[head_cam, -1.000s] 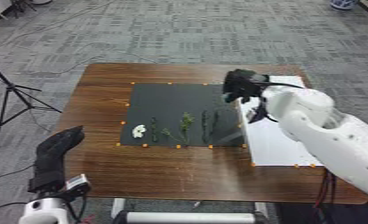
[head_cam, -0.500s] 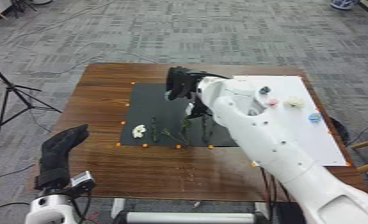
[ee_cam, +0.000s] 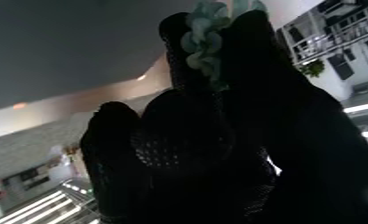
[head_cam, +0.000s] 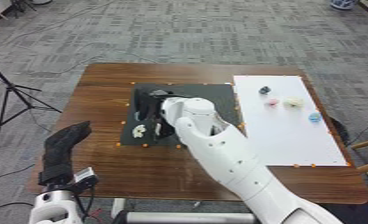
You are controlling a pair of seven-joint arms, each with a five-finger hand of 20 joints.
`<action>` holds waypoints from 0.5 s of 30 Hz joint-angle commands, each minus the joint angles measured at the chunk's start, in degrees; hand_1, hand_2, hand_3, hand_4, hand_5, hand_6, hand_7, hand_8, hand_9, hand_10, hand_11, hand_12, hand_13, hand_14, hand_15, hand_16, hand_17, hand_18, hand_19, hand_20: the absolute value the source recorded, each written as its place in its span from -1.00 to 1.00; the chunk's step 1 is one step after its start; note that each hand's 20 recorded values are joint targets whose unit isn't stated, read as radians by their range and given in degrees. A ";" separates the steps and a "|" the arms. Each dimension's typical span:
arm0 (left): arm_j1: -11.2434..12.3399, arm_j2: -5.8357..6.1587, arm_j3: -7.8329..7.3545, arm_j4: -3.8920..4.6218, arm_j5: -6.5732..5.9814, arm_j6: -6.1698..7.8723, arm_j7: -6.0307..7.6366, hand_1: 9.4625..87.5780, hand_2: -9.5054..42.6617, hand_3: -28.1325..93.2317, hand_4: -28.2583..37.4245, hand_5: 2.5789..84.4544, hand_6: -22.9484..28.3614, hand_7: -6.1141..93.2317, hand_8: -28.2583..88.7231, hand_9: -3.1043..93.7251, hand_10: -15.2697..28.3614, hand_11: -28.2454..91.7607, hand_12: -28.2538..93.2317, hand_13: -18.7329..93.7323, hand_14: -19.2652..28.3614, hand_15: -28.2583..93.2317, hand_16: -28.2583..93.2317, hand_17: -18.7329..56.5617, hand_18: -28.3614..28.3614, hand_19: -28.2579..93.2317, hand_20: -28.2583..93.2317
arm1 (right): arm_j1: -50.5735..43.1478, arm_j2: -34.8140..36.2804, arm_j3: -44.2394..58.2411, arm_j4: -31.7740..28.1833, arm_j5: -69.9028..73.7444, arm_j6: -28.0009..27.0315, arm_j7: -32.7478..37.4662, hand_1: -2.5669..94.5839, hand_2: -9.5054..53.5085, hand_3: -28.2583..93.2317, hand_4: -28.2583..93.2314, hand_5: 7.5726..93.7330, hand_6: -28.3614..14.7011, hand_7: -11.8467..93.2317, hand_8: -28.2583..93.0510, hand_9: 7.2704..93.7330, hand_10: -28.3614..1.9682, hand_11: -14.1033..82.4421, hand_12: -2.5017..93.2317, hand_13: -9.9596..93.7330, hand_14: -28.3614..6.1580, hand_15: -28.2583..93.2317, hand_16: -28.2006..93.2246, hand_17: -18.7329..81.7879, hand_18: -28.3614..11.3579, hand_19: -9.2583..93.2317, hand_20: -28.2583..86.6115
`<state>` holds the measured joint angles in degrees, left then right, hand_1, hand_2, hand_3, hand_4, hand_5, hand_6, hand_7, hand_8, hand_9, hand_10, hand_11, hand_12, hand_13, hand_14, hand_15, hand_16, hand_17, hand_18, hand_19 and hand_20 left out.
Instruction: Arrange flowers
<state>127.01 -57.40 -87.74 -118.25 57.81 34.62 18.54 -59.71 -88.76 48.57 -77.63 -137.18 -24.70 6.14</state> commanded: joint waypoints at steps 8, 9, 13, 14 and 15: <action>-1.00 -0.59 0.58 0.08 0.55 -0.69 -0.94 -0.48 -0.50 0.60 -0.95 0.27 -0.15 -0.44 -0.69 0.14 0.33 -0.10 -0.32 0.05 0.51 -0.15 -0.53 -0.39 0.45 -0.28 -0.26 | 0.63 -1.52 2.32 3.74 -9.05 2.68 -2.92 0.26 -1.00 0.42 -0.83 0.66 0.42 -0.41 -0.40 0.85 0.23 -0.60 -0.41 0.96 0.51 0.41 0.08 0.64 -0.29 1.00 0.56; -1.06 -0.56 0.61 0.08 0.55 -0.65 -0.95 -0.48 -0.50 0.60 -0.94 0.27 -0.15 -0.44 -0.69 0.14 0.34 -0.10 -0.32 0.05 0.51 -0.15 -0.53 -0.39 0.45 -0.28 -0.26 | 0.55 -1.64 2.58 3.65 -9.20 1.37 -2.83 0.25 -1.00 0.43 -0.83 0.65 0.40 -0.41 -0.39 0.83 0.22 -0.60 -0.41 0.95 0.51 0.42 0.08 0.63 -0.29 1.00 0.57; -1.80 -0.59 1.01 0.32 0.93 -0.89 -1.49 -0.48 -0.52 0.60 -0.94 0.26 -0.14 -0.44 -0.69 0.14 0.33 -0.10 -0.31 0.05 0.51 -0.15 -0.53 -0.39 0.45 -0.28 -0.25 | 0.80 -1.37 2.37 3.22 -7.10 0.49 -1.10 0.16 -1.00 0.42 -0.79 0.46 0.30 -0.46 -0.39 0.64 0.15 -0.50 -0.53 0.93 0.51 0.43 0.07 0.61 -0.28 1.00 0.57; -2.00 -0.60 1.17 0.39 1.14 -0.99 -1.64 -0.48 -0.52 0.60 -0.94 0.26 -0.14 -0.44 -0.69 0.14 0.33 -0.11 -0.31 0.05 0.51 -0.15 -0.53 -0.40 0.45 -0.27 -0.25 | 0.87 -1.21 2.34 2.97 -7.13 0.39 -0.89 0.12 -1.00 0.46 -0.80 0.40 0.29 -0.46 -0.41 0.60 0.12 -0.48 -0.58 0.92 0.51 0.43 0.07 0.61 -0.27 1.00 0.56; -2.15 -0.62 1.22 0.46 1.32 -1.23 -1.81 -0.48 -0.52 0.60 -0.94 0.26 -0.14 -0.44 -0.69 0.14 0.33 -0.11 -0.31 0.05 0.51 -0.15 -0.53 -0.40 0.45 -0.27 -0.25 | 1.19 -0.69 1.67 2.63 -6.03 0.85 0.27 0.05 -1.00 0.52 -0.80 0.34 0.28 -0.47 -0.54 0.54 0.09 -0.48 -0.60 0.92 0.51 0.43 0.06 0.61 -0.27 1.00 0.56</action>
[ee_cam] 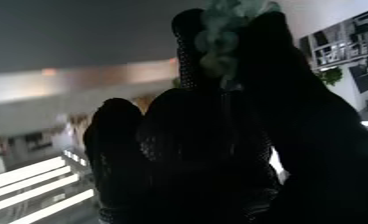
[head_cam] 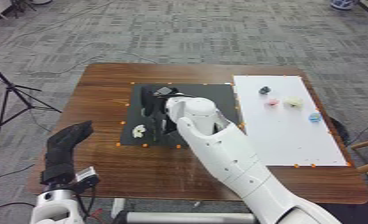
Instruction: Arrange flowers
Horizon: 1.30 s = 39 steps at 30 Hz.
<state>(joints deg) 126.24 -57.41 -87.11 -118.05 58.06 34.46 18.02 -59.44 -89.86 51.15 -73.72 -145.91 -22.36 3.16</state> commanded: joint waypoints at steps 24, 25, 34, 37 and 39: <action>-1.89 -1.12 1.24 -0.09 1.93 0.35 -3.16 -0.46 -0.56 0.59 -0.91 0.24 -0.13 -0.45 -0.69 0.13 0.32 -0.11 -0.31 0.05 0.50 -0.16 -0.53 -0.40 0.46 -0.27 -0.25 | 4.93 25.59 -3.58 -17.86 10.99 5.83 3.21 -0.10 -1.00 0.56 -0.81 0.06 0.08 -0.57 -0.63 0.11 -0.20 -0.56 -0.68 0.85 0.41 0.42 0.02 0.52 -0.32 1.00 0.43; -1.34 -1.11 0.65 -0.12 1.88 0.02 -2.90 -0.46 -0.56 0.59 -0.90 0.24 -0.13 -0.44 -0.69 0.13 0.32 -0.11 -0.31 0.05 0.50 -0.16 -0.53 -0.40 0.46 -0.27 -0.25 | 4.81 28.56 -3.19 -18.76 12.29 8.20 3.55 -0.13 -1.00 0.55 -0.80 0.03 0.12 -0.57 -0.63 0.11 -0.20 -0.56 -0.67 0.79 0.36 0.41 0.01 0.46 -0.38 1.00 0.39; 11.73 -2.42 -7.76 -2.98 -2.12 -5.14 4.16 -0.46 -0.57 0.59 -0.90 0.24 -0.13 -0.44 -0.69 0.13 0.32 -0.11 -0.31 0.05 0.50 -0.16 -0.53 -0.40 0.46 -0.27 -0.25 | -5.63 44.08 8.44 -22.30 15.67 17.63 6.76 -0.34 -1.00 0.53 -0.83 -0.06 0.11 -0.59 -0.61 0.00 -0.24 -0.56 -0.60 0.57 0.03 0.39 0.00 0.26 -0.60 0.92 0.36; 6.36 -2.07 -3.76 -2.25 0.25 -2.49 0.82 -0.46 -0.57 0.59 -0.91 0.24 -0.13 -0.44 -0.69 0.13 0.33 -0.11 -0.31 0.05 0.50 -0.16 -0.53 -0.40 0.46 -0.28 -0.25 | -8.60 46.07 11.14 -21.14 14.44 17.02 8.10 -0.35 -1.00 0.51 -0.84 -0.07 0.10 -0.59 -0.61 0.01 -0.24 -0.56 -0.59 0.58 0.02 0.40 0.00 0.26 -0.60 0.92 0.37; 5.60 -2.03 -3.16 -2.04 0.48 -2.39 0.39 -0.46 -0.57 0.59 -0.91 0.24 -0.13 -0.44 -0.69 0.13 0.33 -0.11 -0.31 0.05 0.51 -0.16 -0.53 -0.40 0.46 -0.28 -0.25 | -10.12 46.72 12.58 -19.91 14.04 17.70 8.30 -0.34 -1.00 0.50 -0.84 -0.07 0.10 -0.59 -0.61 0.01 -0.24 -0.56 -0.59 0.58 0.02 0.40 0.00 0.26 -0.60 0.92 0.37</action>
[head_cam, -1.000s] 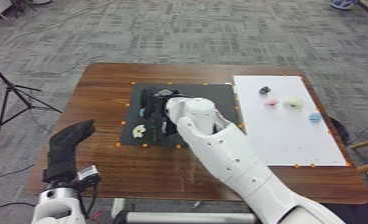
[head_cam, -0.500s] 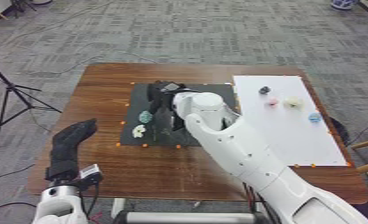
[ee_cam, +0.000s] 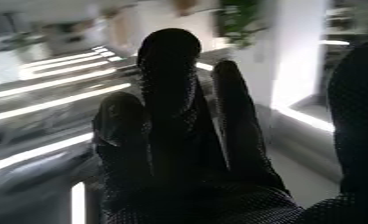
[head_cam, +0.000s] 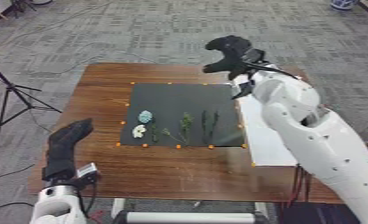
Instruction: Arrange flowers
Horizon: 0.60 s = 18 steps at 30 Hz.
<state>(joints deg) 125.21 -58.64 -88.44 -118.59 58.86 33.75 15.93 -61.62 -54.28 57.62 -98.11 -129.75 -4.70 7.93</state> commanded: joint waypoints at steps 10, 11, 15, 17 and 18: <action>6.15 -1.19 -1.07 -1.49 0.57 -1.65 1.62 -0.46 -0.57 0.59 -0.91 0.24 -0.13 -0.45 -0.69 0.13 0.33 -0.11 -0.31 0.05 0.51 -0.16 -0.53 -0.40 0.46 -0.28 -0.25 | -14.99 14.03 11.84 6.61 -4.50 0.80 5.62 -0.30 -1.00 0.52 -0.87 -0.01 0.13 -0.56 -0.61 0.09 -0.16 -0.55 -0.58 0.61 0.07 0.42 0.00 0.29 -0.59 0.93 0.37; 5.89 -1.09 -0.99 -1.34 0.49 -1.76 1.51 -0.46 -0.57 0.59 -0.91 0.24 -0.13 -0.45 -0.69 0.13 0.33 -0.11 -0.31 0.05 0.51 -0.16 -0.53 -0.40 0.46 -0.28 -0.25 | -17.16 14.82 14.08 5.58 -4.65 0.65 6.22 -0.29 -1.00 0.52 -0.87 -0.01 0.13 -0.55 -0.61 0.10 -0.16 -0.55 -0.58 0.61 0.07 0.42 0.00 0.29 -0.59 0.93 0.37; 6.32 -1.21 -1.34 -1.51 0.57 -1.69 1.21 -0.46 -0.57 0.59 -0.91 0.24 -0.13 -0.45 -0.69 0.13 0.33 -0.11 -0.31 0.05 0.51 -0.16 -0.53 -0.40 0.46 -0.28 -0.25 | -26.78 16.37 24.12 1.75 -3.74 0.68 8.61 -0.28 -1.00 0.53 -0.87 0.00 0.13 -0.55 -0.62 0.10 -0.16 -0.55 -0.58 0.61 0.07 0.42 0.00 0.29 -0.59 0.93 0.37; 6.47 -1.12 -1.46 -1.58 0.32 -1.83 1.10 -0.46 -0.57 0.59 -0.91 0.24 -0.13 -0.45 -0.69 0.13 0.33 -0.11 -0.31 0.05 0.51 -0.15 -0.53 -0.40 0.46 -0.28 -0.25 | -31.77 16.31 29.04 0.06 -2.89 0.69 9.33 -0.28 -1.00 0.52 -0.87 -0.01 0.12 -0.55 -0.62 0.09 -0.16 -0.55 -0.57 0.61 0.07 0.42 0.00 0.28 -0.59 0.93 0.37; 6.80 -1.25 -1.50 -1.71 0.49 -1.64 0.98 -0.46 -0.57 0.59 -0.91 0.24 -0.13 -0.45 -0.69 0.13 0.33 -0.11 -0.31 0.05 0.51 -0.16 -0.53 -0.40 0.46 -0.28 -0.25 | -33.20 15.98 30.56 -0.24 -2.87 -0.04 9.18 -0.29 -1.00 0.52 -0.86 -0.01 0.12 -0.55 -0.62 0.09 -0.16 -0.55 -0.57 0.61 0.07 0.42 0.00 0.28 -0.58 0.93 0.37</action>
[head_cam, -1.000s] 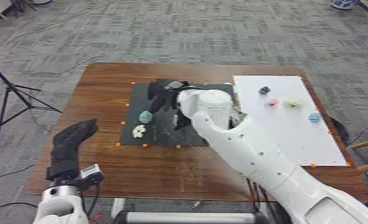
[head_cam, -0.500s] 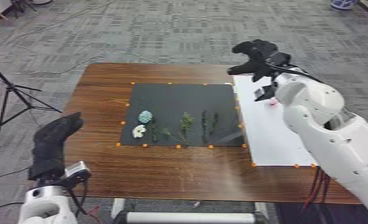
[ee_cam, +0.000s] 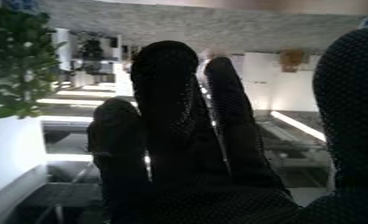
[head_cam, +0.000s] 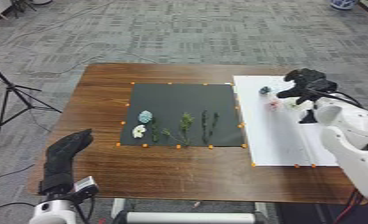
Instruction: Arrange flowers
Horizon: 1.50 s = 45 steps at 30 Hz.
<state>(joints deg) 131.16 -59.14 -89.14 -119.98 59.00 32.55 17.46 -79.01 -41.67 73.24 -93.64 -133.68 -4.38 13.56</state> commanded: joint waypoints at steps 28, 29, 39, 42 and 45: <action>2.33 -1.36 -0.53 -0.69 -0.08 -1.04 0.50 -0.47 -0.57 0.59 -0.91 0.25 -0.13 -0.45 -0.69 0.13 0.33 -0.11 -0.31 0.05 0.51 -0.16 -0.53 -0.41 0.46 -0.28 -0.25 | -10.49 -0.38 6.96 7.84 0.57 4.60 4.92 0.23 -0.91 0.39 -0.85 0.61 0.28 -0.42 -0.37 0.82 0.24 -0.39 -0.37 0.87 0.38 0.42 0.04 0.50 -0.39 1.00 0.39; 2.47 -1.23 -0.54 -0.80 -0.21 -0.82 0.61 -0.46 -0.57 0.59 -0.91 0.25 -0.13 -0.45 -0.69 0.13 0.33 -0.11 -0.31 0.05 0.51 -0.16 -0.53 -0.41 0.46 -0.28 -0.25 | -10.26 0.10 6.93 7.02 1.21 4.31 5.01 0.25 -0.90 0.39 -0.85 0.63 0.28 -0.42 -0.36 0.84 0.25 -0.38 -0.35 0.88 0.39 0.42 0.04 0.52 -0.38 1.00 0.39; 2.25 -0.64 -1.27 -0.73 -0.14 -0.96 0.26 -0.47 -0.56 0.59 -0.91 0.24 -0.12 -0.45 -0.69 0.13 0.33 -0.12 -0.31 0.05 0.51 -0.16 -0.53 -0.41 0.46 -0.28 -0.25 | -0.99 3.17 1.35 -8.12 8.97 7.15 2.26 0.27 -0.92 0.41 -0.85 0.68 0.26 -0.44 -0.35 0.88 0.21 -0.37 -0.33 0.90 0.46 0.41 0.06 0.54 -0.35 1.00 0.41; 1.90 -0.52 -1.28 -0.72 -0.10 -0.71 -0.06 -0.47 -0.56 0.59 -0.92 0.25 -0.12 -0.45 -0.69 0.13 0.33 -0.12 -0.31 0.05 0.51 -0.16 -0.53 -0.41 0.46 -0.28 -0.25 | 6.21 -2.25 -5.18 -9.65 10.66 3.21 -0.59 0.26 -0.94 0.42 -0.85 0.69 0.27 -0.44 -0.36 0.88 0.22 -0.38 -0.33 0.90 0.47 0.40 0.07 0.54 -0.34 1.00 0.41; 1.70 -0.45 -1.10 -0.63 -0.19 -0.73 0.02 -0.47 -0.56 0.59 -0.92 0.25 -0.12 -0.45 -0.69 0.13 0.33 -0.11 -0.31 0.05 0.51 -0.16 -0.53 -0.41 0.46 -0.28 -0.25 | 12.16 -9.44 -11.75 -7.42 10.15 -0.13 -2.78 0.25 -0.95 0.43 -0.85 0.70 0.28 -0.44 -0.36 0.89 0.24 -0.39 -0.33 0.90 0.48 0.40 0.07 0.54 -0.33 1.00 0.42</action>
<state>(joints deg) 133.01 -59.63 -90.16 -120.29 59.07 31.38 17.73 -81.41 -37.59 71.80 -99.60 -122.96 1.04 16.76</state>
